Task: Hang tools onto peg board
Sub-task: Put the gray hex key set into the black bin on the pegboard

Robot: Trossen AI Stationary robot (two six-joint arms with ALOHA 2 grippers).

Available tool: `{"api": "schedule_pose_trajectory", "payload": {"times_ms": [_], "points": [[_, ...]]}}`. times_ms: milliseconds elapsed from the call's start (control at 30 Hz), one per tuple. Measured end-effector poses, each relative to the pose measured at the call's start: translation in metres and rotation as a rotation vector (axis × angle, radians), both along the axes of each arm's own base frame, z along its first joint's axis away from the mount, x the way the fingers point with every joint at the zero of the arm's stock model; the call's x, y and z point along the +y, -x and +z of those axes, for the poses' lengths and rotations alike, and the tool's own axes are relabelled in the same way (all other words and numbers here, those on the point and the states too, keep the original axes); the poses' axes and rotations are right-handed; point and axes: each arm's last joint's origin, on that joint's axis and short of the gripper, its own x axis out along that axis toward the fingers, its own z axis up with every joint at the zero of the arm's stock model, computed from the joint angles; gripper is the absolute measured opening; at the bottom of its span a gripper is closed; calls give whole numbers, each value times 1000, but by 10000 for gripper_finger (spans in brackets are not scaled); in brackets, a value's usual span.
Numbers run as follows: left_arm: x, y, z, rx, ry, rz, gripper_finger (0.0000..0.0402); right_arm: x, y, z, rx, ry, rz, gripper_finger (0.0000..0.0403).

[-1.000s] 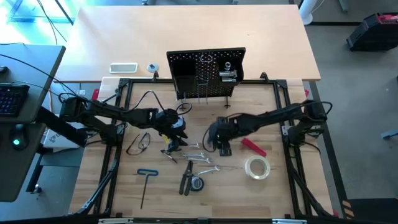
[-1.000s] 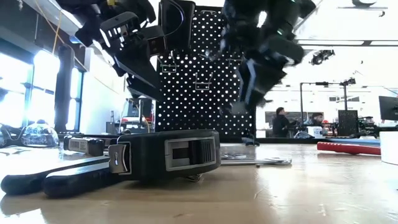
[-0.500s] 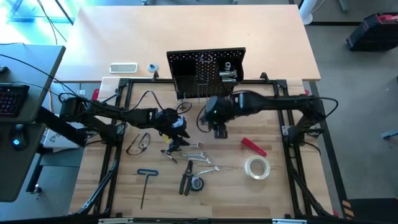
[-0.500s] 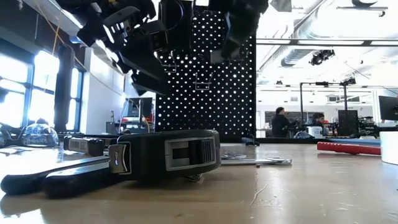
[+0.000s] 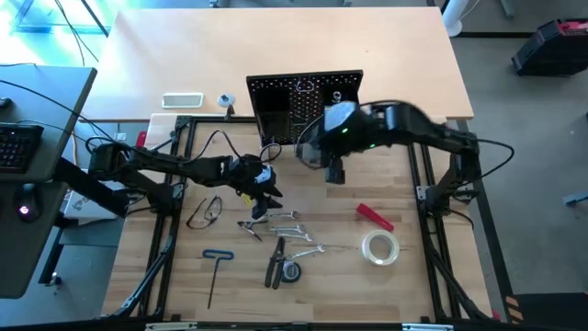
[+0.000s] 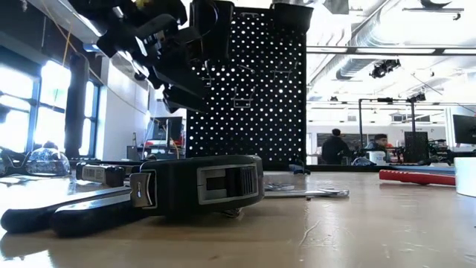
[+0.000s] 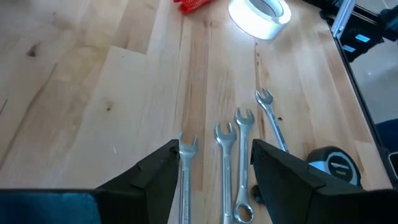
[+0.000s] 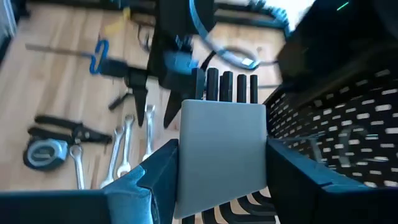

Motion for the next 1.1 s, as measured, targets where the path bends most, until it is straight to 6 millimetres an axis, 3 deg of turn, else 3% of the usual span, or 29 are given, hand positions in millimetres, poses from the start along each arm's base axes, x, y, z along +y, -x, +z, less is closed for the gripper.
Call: {"api": "schedule_pose_trajectory", "payload": {"times_ms": [167,367,733,1100], "points": [[2,-1,1,-19,-3,5,193,1,21,36,-86,1,-16,189],[7,-1,2,-21,-7,20,193,-6,38,55,-148,46,-92,189],[9,0,2,-21,-7,25,193,-41,57,60,-170,12,-388,189],[12,0,2,-20,-8,36,193,-53,61,48,-81,-57,-449,189]]}}
